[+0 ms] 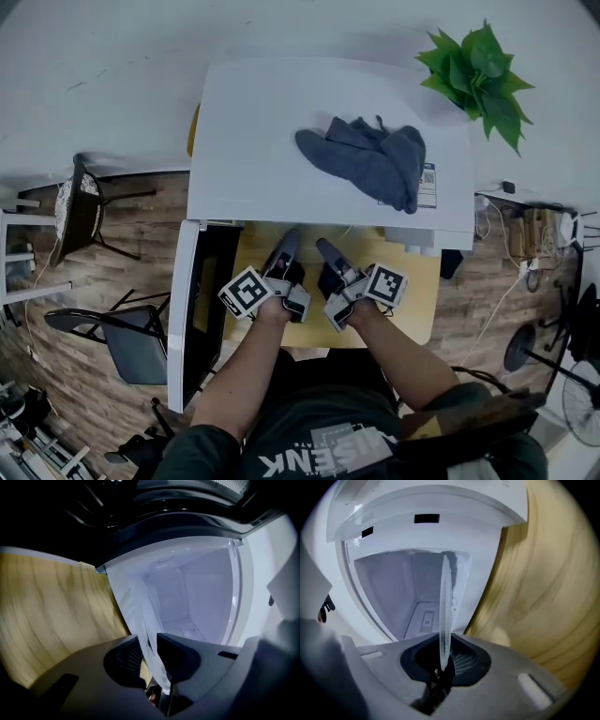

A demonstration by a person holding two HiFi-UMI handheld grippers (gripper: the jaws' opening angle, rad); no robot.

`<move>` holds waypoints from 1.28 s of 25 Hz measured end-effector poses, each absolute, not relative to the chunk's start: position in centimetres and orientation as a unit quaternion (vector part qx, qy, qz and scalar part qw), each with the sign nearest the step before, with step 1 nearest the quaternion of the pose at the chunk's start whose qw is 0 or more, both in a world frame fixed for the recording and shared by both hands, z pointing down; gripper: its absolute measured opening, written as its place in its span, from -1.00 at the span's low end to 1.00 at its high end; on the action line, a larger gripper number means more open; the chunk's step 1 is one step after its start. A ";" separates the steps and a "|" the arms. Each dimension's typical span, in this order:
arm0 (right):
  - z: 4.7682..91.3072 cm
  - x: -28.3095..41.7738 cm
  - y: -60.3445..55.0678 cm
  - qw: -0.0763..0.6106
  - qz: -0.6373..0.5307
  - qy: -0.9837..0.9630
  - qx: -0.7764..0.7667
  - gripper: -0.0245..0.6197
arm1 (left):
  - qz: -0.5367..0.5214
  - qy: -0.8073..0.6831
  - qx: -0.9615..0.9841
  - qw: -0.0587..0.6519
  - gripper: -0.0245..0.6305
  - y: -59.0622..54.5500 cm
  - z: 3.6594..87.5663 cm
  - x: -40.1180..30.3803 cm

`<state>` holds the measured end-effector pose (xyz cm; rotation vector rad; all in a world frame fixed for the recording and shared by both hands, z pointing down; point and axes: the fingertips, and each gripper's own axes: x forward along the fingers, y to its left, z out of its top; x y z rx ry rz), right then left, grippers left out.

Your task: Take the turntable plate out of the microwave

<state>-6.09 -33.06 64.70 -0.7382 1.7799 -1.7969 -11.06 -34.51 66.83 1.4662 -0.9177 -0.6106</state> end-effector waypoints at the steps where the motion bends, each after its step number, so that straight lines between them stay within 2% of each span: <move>1: 64.6 -6.0 -32.9 0.251 -0.660 0.655 -0.268 -0.80 | -0.299 -0.379 0.617 0.621 -0.70 -34.4 66.1 -10.6; 5: 64.1 -5.9 -32.0 0.249 -0.659 0.662 -0.254 -0.80 | -0.340 -0.363 0.597 0.629 -0.78 -33.1 65.3 -10.5; 22: 61.7 -5.0 -25.6 0.216 -0.659 0.694 -0.191 -0.76 | -0.352 -0.399 0.604 0.593 -0.79 -25.9 63.6 -9.9; 32: 57.3 -5.7 -21.1 0.193 -0.651 0.722 -0.136 -0.76 | -0.378 -0.416 0.607 0.562 -0.78 -20.9 59.3 -10.4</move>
